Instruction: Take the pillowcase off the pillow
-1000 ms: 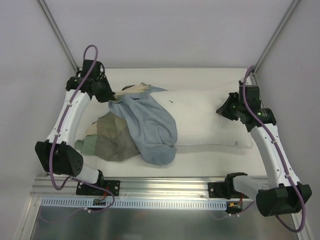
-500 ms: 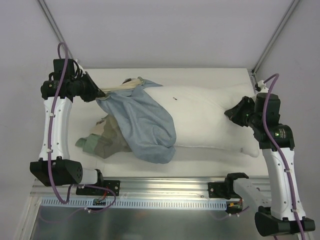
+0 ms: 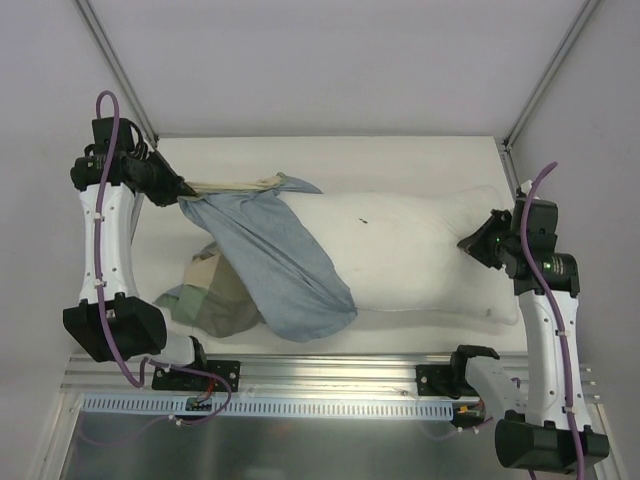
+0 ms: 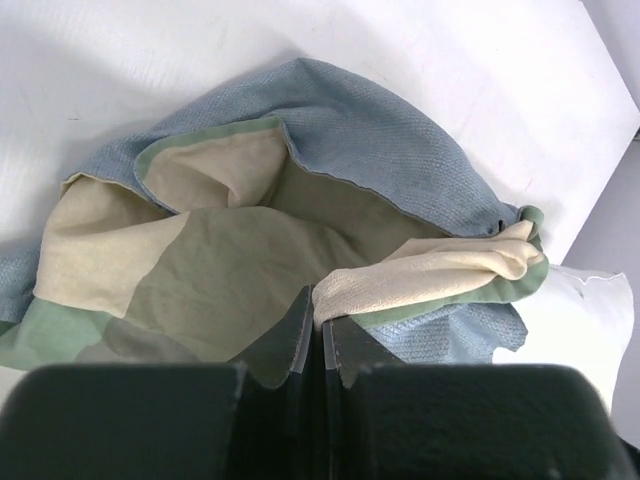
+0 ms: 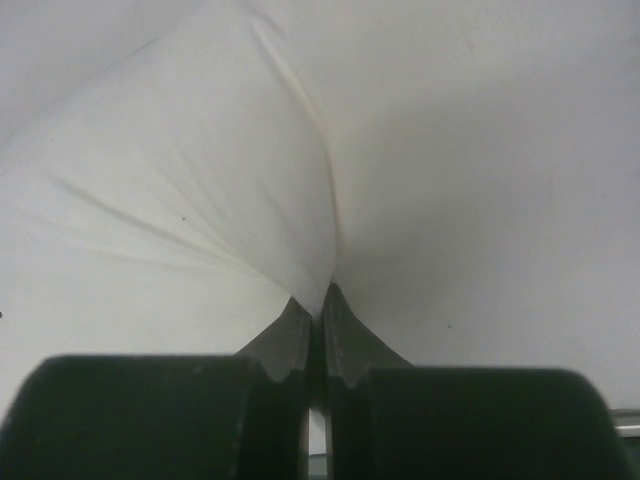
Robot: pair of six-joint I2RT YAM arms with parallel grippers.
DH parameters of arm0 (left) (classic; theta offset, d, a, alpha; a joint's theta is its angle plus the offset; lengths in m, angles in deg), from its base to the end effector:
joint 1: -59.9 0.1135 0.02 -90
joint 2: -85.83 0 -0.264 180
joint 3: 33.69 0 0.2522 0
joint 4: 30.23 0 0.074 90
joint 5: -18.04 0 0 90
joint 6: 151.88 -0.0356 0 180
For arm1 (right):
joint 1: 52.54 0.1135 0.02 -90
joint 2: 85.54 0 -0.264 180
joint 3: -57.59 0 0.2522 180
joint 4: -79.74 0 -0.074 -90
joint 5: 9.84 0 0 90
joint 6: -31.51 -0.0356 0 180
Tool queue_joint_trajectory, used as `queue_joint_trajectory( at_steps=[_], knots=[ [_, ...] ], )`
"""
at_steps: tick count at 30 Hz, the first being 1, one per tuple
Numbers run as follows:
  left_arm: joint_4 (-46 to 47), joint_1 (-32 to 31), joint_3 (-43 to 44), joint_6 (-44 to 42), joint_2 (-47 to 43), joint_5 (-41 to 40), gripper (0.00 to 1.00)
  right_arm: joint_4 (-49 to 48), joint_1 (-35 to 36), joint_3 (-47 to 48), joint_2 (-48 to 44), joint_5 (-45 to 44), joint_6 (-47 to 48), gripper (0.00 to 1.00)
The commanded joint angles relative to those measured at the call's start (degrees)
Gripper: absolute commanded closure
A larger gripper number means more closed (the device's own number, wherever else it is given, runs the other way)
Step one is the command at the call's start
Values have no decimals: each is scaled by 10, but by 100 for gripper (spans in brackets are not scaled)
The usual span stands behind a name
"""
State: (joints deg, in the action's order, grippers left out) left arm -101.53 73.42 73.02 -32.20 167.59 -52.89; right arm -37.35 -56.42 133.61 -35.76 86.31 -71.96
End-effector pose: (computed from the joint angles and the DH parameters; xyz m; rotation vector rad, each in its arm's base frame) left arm 0.2799 0.0554 0.4033 -0.7277 2.2730 -0.5301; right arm 0.1634 -0.0073 0.3613 0.2749 2.1975 0.2114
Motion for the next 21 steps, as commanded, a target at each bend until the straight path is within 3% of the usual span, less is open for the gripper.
queue_joint_trajectory(
  at_steps=[1, 3, 6, 7, 8, 10, 15, 19, 21],
  knots=[
    [92, 17, 5, -10, 2, -105, 100, -32, -34, 6, 12, -104, 19, 99],
    [93, -8, -3, -48, 0, -89, 100, -35, -35, 8, 24, -87, 35, 99],
    [93, -96, -24, -89, -9, -63, 41, -19, -32, 42, 53, -28, 61, 42],
    [94, -124, -36, -97, -12, -71, 11, -7, -18, 52, 59, -25, 65, 22],
    [94, -176, -40, -96, -19, -78, 4, -4, -4, 62, 60, -35, 69, 15],
    [95, -219, -44, -93, -21, -71, 1, 8, 52, 89, 59, -96, 78, 1],
    [97, -328, -36, -88, -24, -65, 1, 27, 162, 112, 79, -127, 100, 0],
    [96, -407, -84, -67, -66, -104, 1, 46, 323, 97, 102, -211, 90, 0],
    [94, -450, -111, -53, -100, -133, 2, 45, 372, 90, 113, -234, 80, 0]
  ],
)
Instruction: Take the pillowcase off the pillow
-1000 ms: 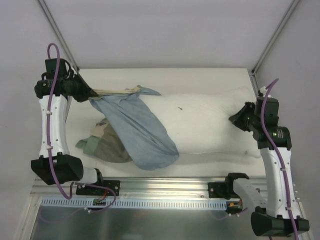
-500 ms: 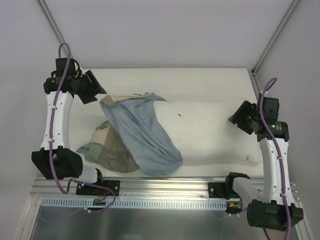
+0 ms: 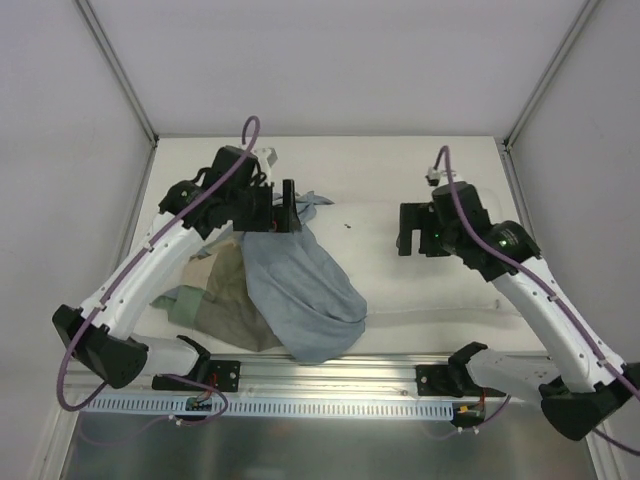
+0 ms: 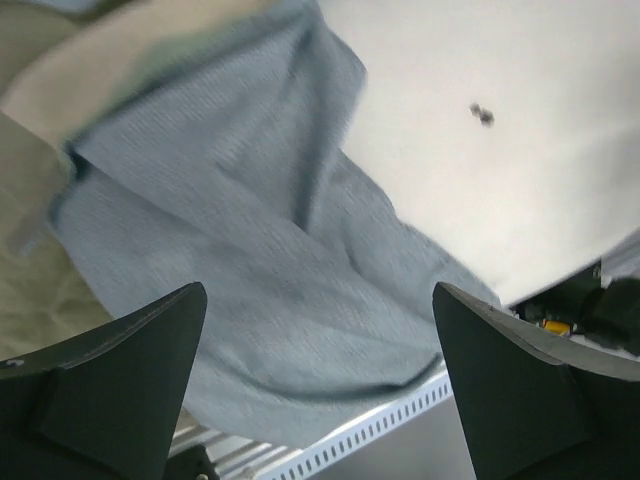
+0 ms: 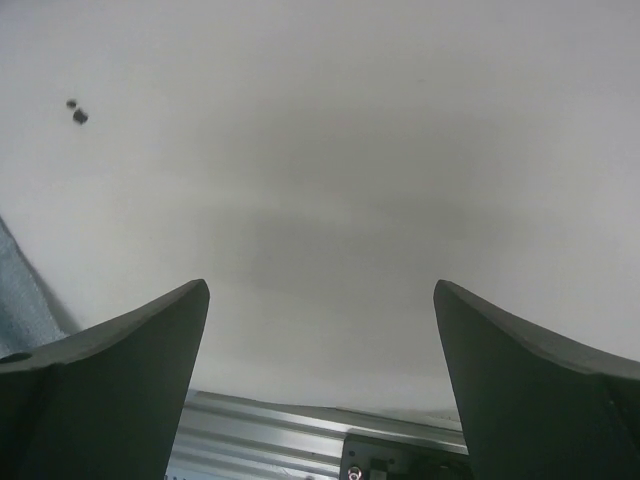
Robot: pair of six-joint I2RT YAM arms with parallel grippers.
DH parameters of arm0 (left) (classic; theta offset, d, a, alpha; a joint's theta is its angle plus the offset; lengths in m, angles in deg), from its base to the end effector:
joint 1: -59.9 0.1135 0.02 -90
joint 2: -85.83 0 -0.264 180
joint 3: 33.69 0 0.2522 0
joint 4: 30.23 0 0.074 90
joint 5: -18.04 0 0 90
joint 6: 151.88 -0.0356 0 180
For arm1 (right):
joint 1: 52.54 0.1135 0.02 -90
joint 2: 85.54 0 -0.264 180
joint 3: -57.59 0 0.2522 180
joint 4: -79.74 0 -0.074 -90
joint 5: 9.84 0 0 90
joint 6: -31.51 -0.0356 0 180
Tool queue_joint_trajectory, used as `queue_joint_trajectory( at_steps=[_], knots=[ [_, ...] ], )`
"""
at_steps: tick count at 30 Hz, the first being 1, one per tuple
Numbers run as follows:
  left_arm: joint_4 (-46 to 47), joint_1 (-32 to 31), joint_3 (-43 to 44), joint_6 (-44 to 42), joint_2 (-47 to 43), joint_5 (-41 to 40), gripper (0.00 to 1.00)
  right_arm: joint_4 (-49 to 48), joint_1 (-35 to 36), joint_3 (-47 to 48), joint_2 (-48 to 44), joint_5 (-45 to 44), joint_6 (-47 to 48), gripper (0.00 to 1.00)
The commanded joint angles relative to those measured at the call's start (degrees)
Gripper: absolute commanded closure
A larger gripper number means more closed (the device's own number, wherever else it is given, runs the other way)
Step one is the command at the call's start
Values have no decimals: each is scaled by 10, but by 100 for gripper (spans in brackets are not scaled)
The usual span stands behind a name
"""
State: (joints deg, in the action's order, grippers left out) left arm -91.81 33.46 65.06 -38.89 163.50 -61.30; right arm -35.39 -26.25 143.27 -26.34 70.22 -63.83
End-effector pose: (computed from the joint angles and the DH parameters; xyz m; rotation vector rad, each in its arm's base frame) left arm 0.2494 -0.1314 0.3913 0.1717 2.3455 -0.6520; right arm 0.1785 0.0813 0.3850 -0.3131 2.2091 0.1072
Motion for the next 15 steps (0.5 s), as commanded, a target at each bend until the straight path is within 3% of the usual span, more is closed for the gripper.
queue_joint_trajectory(
  at_steps=[1, 3, 4, 6, 9, 10, 15],
  knots=[
    [-4, -92, -56, 33, -69, -70, 5, 19, 110, -10, 31, -85, -10, 0],
    [-13, -139, -78, 54, -87, -95, 14, 9, 140, -19, 47, -92, -17, 0],
    [-20, -190, -83, 81, -90, -136, 15, -1, 162, -21, 57, -91, -17, 0],
    [-44, -232, -97, 108, -92, -164, 16, -8, 177, -20, 87, -90, -19, 1],
    [-62, -287, -134, 174, -85, -193, 10, -49, 189, -31, 122, -49, -23, 0],
    [-62, -307, -146, 186, -76, -202, 1, -60, 190, -37, 130, -40, -24, 1],
    [-62, -351, -200, 248, -19, -231, 1, -113, 154, -59, 204, -5, -55, 1]
  ],
)
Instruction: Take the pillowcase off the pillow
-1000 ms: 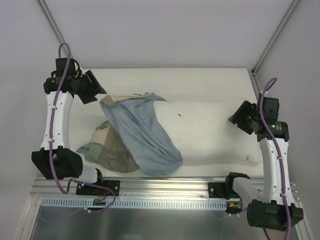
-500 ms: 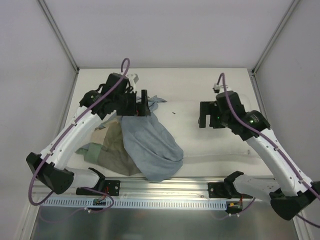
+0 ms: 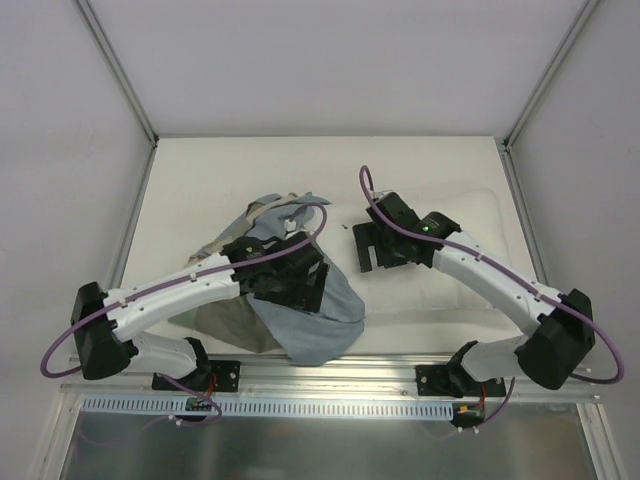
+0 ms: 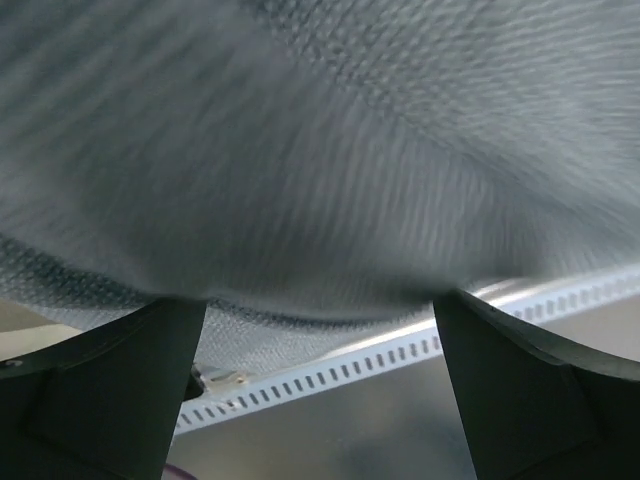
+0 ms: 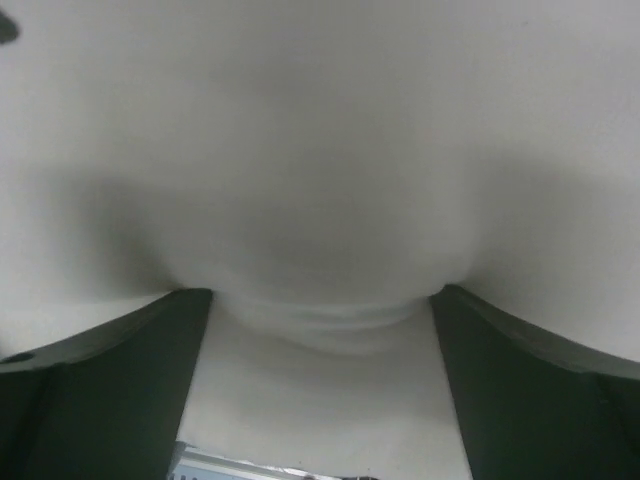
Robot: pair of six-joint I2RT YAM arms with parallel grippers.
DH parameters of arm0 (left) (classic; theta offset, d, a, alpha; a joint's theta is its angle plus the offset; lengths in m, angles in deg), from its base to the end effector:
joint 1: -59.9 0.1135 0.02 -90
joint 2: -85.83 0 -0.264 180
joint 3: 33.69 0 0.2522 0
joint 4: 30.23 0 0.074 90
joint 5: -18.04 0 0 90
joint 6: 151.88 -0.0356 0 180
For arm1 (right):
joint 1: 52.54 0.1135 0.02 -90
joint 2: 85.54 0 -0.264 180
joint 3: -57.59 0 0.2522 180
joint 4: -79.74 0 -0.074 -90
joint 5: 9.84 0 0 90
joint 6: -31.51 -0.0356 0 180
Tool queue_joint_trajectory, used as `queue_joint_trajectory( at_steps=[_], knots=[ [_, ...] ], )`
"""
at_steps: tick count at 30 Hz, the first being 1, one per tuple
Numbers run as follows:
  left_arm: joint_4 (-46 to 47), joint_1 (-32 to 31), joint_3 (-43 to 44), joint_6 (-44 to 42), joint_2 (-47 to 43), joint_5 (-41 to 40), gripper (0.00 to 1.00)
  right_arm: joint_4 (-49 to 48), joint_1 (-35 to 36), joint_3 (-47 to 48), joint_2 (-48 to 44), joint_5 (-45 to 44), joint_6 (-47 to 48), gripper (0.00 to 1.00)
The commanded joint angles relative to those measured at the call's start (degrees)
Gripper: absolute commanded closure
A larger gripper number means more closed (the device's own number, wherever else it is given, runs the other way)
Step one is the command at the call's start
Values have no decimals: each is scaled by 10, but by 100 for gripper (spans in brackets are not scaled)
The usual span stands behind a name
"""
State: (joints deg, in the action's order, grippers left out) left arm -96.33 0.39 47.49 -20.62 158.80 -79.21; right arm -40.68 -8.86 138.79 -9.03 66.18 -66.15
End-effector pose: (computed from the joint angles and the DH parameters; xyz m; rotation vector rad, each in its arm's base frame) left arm 0.1309 -0.2135 0.3093 0.3724 2.6228 -0.4802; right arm 0.2028 0.1818 0.3020 -0.6773 2.3952 0.0660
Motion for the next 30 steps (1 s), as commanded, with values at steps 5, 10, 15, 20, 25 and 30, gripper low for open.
queue_joint_trajectory(
  at_steps=[5, 10, 15, 20, 25, 30],
  knots=[
    [-42, -32, -52, 86, 99, -153, 45, -103, -87, -28, 46, 88, -67, 99],
    [-108, -10, -57, 102, 73, -212, 100, -102, -161, -10, 4, 86, -68, 99],
    [-92, 179, -140, 108, -46, -197, 100, -95, -298, -1, -80, 122, -73, 99],
    [-40, 317, -128, 25, -136, -143, 100, -65, -337, 11, -144, 134, -70, 99],
    [-38, 408, -34, -47, -111, -121, 100, -32, -337, 37, -226, 181, -77, 99],
    [-37, 472, 54, -88, -53, -104, 100, 24, -337, 98, -276, 171, -54, 99]
  ],
)
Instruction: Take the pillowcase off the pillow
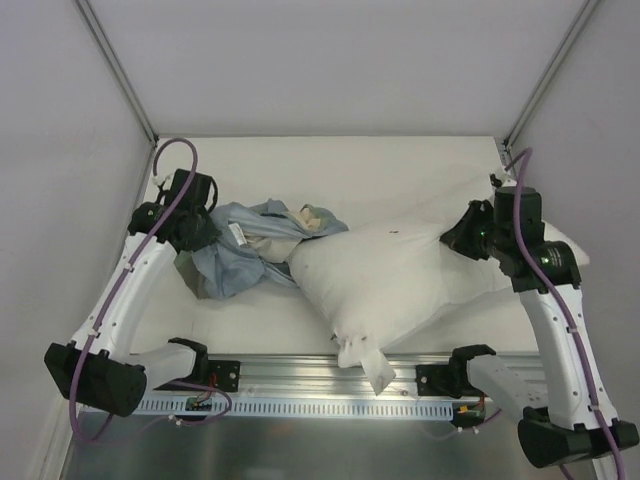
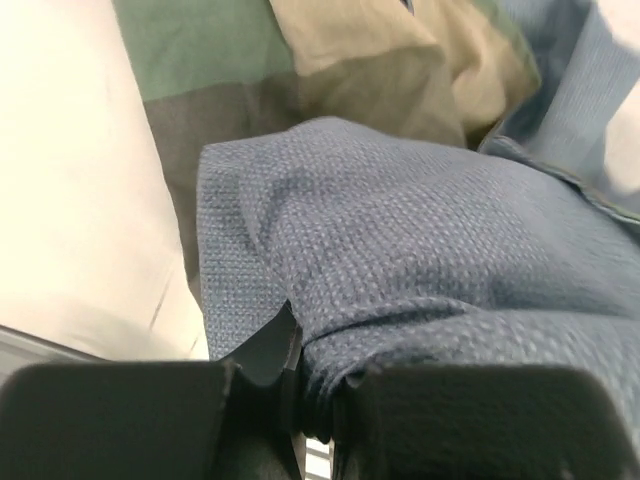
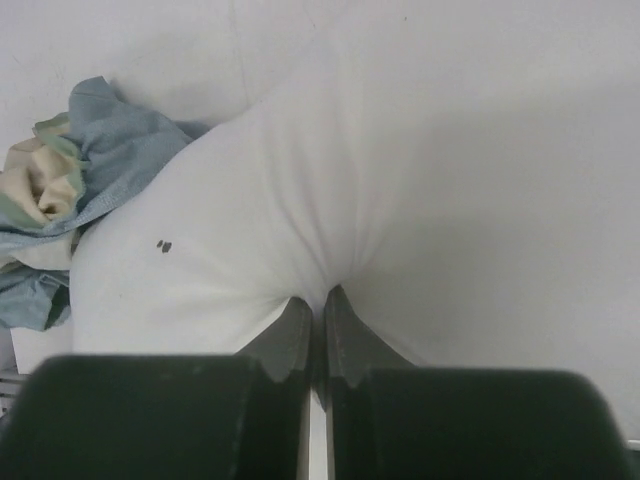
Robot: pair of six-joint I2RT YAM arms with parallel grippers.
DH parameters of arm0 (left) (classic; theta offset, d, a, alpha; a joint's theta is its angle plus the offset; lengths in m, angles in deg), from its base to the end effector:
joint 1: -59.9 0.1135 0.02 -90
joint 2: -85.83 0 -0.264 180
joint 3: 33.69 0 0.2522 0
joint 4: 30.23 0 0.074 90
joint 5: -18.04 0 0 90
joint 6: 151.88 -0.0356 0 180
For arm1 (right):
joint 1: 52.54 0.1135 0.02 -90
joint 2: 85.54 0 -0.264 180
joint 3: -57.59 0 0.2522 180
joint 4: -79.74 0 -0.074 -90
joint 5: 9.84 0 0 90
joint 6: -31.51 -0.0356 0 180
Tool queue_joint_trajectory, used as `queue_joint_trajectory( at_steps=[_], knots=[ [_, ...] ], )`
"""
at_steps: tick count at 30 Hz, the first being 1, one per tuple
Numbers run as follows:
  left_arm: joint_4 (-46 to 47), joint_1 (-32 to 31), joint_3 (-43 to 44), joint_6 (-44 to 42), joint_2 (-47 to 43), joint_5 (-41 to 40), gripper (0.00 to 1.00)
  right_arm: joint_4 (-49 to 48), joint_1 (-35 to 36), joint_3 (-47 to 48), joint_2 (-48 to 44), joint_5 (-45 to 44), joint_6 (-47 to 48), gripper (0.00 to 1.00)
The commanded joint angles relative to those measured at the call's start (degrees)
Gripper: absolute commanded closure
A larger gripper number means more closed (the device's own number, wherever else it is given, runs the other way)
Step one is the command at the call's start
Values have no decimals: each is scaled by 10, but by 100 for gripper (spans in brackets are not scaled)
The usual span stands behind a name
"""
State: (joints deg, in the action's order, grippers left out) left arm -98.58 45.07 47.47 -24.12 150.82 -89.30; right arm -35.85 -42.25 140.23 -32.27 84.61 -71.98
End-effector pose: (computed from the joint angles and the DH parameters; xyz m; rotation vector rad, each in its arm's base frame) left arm 0.2123 -0.0452 0.3377 -0.6054 2.3485 -0.0365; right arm 0.1683 0.0334 0.3859 0.0170 2.1981 0.3191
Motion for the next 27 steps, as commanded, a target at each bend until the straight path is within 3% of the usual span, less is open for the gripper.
queue_joint_trajectory(
  at_steps=[1, 7, 11, 12, 18, 23, 24, 25, 26, 27],
  knots=[
    [-15, 30, 88, -62, 44, -1, 100, -6, -4, 93, -48, -25, 7, 99],
    [-19, 72, 255, -104, 103, -14, 100, 22, -4, 137, -70, -82, 20, 99],
    [-21, 213, 340, -117, 134, 84, 100, 30, -4, 156, -79, -107, 21, 99],
    [-24, 221, 361, -124, 138, 89, 100, 31, -4, 158, -81, -123, 21, 99],
    [-26, 226, 345, -138, 113, 113, 100, -26, -3, 178, -53, -135, 12, 100],
    [-31, 227, 316, -163, 76, 79, 100, -106, -4, 213, 84, -96, 29, 99],
    [-35, 229, 316, -169, 73, 70, 95, -139, -4, 216, 109, -93, 36, 99],
    [-39, 237, 316, -173, 73, 75, 82, -148, -3, 223, 165, -95, 40, 99],
    [-45, 239, 317, -179, 73, 86, 64, -151, -4, 249, 197, -95, 53, 99],
    [-48, 240, 321, -190, 74, 99, 40, -135, -3, 271, 229, -95, 58, 91]
  ],
)
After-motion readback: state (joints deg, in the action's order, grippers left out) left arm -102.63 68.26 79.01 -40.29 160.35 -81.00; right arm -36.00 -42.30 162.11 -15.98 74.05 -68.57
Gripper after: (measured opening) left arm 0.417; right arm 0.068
